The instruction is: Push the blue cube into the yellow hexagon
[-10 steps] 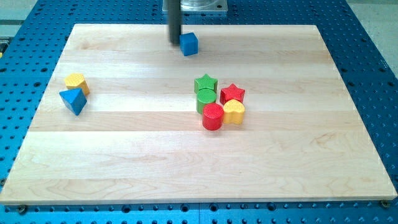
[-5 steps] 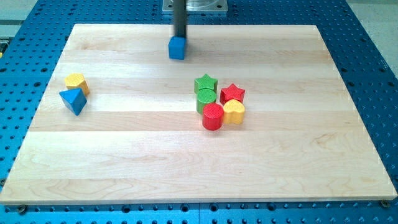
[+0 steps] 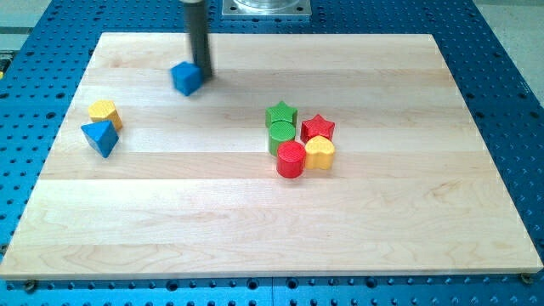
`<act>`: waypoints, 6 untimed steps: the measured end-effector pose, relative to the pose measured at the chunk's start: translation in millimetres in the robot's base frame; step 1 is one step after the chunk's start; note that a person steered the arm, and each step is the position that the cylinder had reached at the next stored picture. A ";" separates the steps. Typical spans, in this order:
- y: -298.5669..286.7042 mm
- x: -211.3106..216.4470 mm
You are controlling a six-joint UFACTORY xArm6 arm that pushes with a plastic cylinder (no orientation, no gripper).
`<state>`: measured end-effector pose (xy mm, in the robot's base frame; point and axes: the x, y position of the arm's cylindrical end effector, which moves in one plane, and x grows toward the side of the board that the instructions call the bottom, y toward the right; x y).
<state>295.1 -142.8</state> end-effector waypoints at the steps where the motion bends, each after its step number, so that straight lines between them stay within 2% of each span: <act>1: -7.5 0.5; 2: 25.7 16.0; 3: -9.5 34.9; 4: -63.8 36.6; 5: -54.3 23.0; 6: -89.6 15.5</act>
